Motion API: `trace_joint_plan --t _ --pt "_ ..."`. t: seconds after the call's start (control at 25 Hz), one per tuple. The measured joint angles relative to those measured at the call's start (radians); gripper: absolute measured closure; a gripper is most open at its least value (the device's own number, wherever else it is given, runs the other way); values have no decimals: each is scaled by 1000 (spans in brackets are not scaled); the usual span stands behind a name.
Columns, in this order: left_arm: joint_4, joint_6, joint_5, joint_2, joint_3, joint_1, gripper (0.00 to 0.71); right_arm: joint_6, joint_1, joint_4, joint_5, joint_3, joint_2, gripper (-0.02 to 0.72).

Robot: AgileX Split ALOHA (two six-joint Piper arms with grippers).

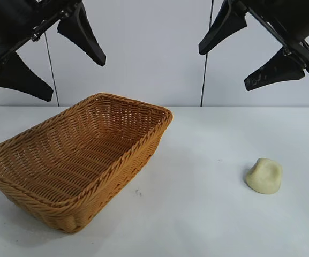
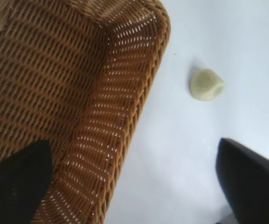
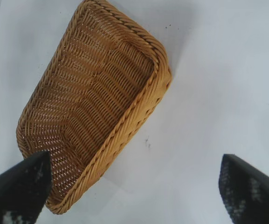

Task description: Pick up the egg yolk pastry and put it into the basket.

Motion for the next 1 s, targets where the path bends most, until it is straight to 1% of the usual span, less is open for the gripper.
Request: trace_joint_plan --t 0.28,0.4,0.48,0.64,0.76,0.84,0.92,1.0 --pt "0 0 -40 0 0 0 30 0 0 0 0 0 0 8" --pt "2 -16 -37 0 0 0 30 0 0 0 0 0 0 8" --pt "35 -59 -26 -1 0 0 30 0 0 0 0 0 0 8" --pt "169 -222 -9 -54 31 -1 30 0 0 0 0 0 0 8" --pt "238 -352 -17 -142 112 -4 30 0 0 0 0 0 0 8" --pt "249 -441 -37 -207 173 -22 30 0 0 0 -1 0 0 8" --pt "270 -553 -92 -254 266 -61 30 0 0 0 -2 0 0 8" --pt "311 -707 -152 -272 341 -88 30 0 0 0 -2 0 0 8"
